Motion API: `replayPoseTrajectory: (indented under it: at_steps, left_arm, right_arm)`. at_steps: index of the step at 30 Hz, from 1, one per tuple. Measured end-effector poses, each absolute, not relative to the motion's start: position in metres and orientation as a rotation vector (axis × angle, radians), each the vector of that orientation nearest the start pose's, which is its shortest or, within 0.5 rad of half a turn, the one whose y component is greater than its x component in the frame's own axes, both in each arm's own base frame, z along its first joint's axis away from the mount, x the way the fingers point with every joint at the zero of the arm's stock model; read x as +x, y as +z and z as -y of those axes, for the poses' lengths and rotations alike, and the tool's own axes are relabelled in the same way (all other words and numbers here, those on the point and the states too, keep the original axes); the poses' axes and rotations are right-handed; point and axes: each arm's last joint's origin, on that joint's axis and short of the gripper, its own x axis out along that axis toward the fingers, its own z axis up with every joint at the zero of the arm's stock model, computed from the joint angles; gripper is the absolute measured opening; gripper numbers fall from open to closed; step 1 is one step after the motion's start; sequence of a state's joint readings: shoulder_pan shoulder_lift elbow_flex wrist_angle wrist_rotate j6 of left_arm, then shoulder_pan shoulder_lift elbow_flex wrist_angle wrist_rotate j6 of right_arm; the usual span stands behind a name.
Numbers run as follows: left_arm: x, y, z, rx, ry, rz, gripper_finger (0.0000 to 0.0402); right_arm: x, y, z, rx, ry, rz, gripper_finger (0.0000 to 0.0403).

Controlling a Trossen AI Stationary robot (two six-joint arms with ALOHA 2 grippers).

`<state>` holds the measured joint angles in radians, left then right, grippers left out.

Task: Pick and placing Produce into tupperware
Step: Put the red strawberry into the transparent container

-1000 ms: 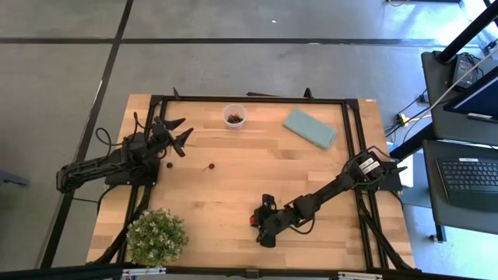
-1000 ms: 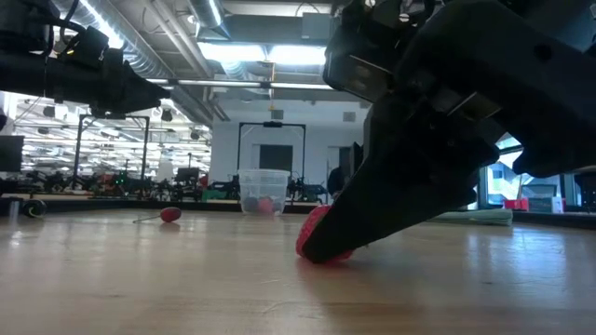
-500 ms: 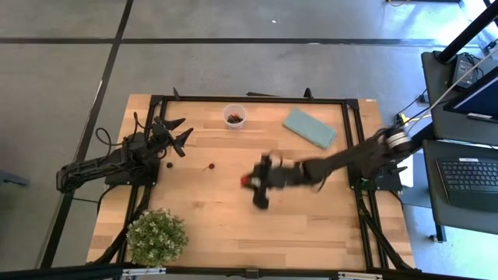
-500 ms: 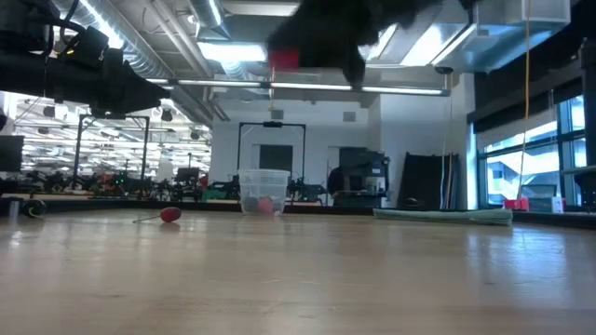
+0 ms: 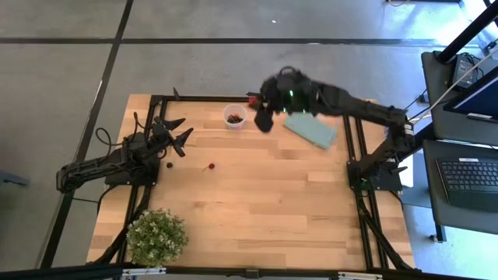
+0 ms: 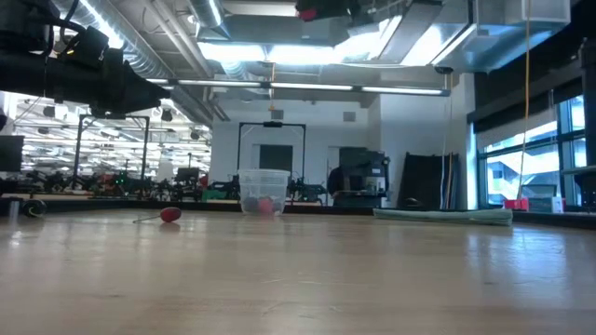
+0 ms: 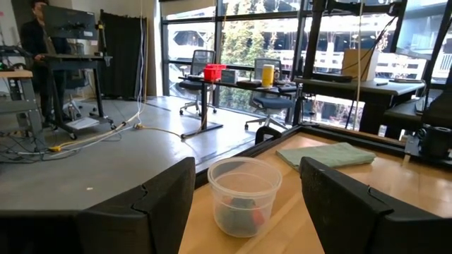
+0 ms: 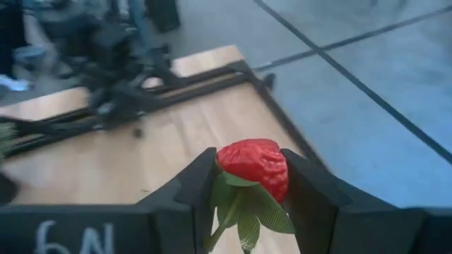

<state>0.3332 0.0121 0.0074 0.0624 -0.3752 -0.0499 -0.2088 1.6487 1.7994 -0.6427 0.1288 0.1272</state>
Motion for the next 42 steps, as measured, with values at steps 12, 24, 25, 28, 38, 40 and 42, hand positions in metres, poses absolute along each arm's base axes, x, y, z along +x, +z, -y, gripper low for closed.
replayPoseTrajectory:
  at_steps: [12, 24, 25, 28, 38, 40, 42]
  left_arm:
    - [0.087, 0.171, -0.041, -0.049, 0.712, 0.076, 0.0247]
    - [0.087, 0.171, -0.042, -0.042, 0.712, 0.073, 0.0247]
    - [0.087, 0.171, -0.042, -0.042, 0.712, 0.073, 0.0247]
    - [0.087, 0.171, -0.042, -0.041, 0.713, 0.073, 0.0247]
    - [0.087, 0.171, -0.042, 0.011, 0.718, 0.054, 0.0247]
    - [0.087, 0.171, -0.042, 0.011, 0.718, 0.054, 0.0247]
    - [0.087, 0.171, -0.042, 0.011, 0.718, 0.054, 0.0247]
  right_arm:
    - [0.417, 0.377, 0.168, 0.193, -0.353, -0.615, 0.0142]
    - [0.458, 0.265, 0.219, 0.284, -0.328, -0.916, 0.0141]
    - [0.458, 0.259, 0.222, 0.292, -0.331, -0.936, 0.014]
    - [0.457, 0.241, 0.225, 0.316, -0.332, -1.014, 0.0139]
    - [0.46, 0.224, 0.228, 0.31, -0.319, -1.058, 0.0145]
    - [0.46, 0.224, 0.228, 0.31, -0.319, -1.055, 0.0145]
    - [0.461, 0.224, 0.228, 0.309, -0.319, -1.053, 0.0146]
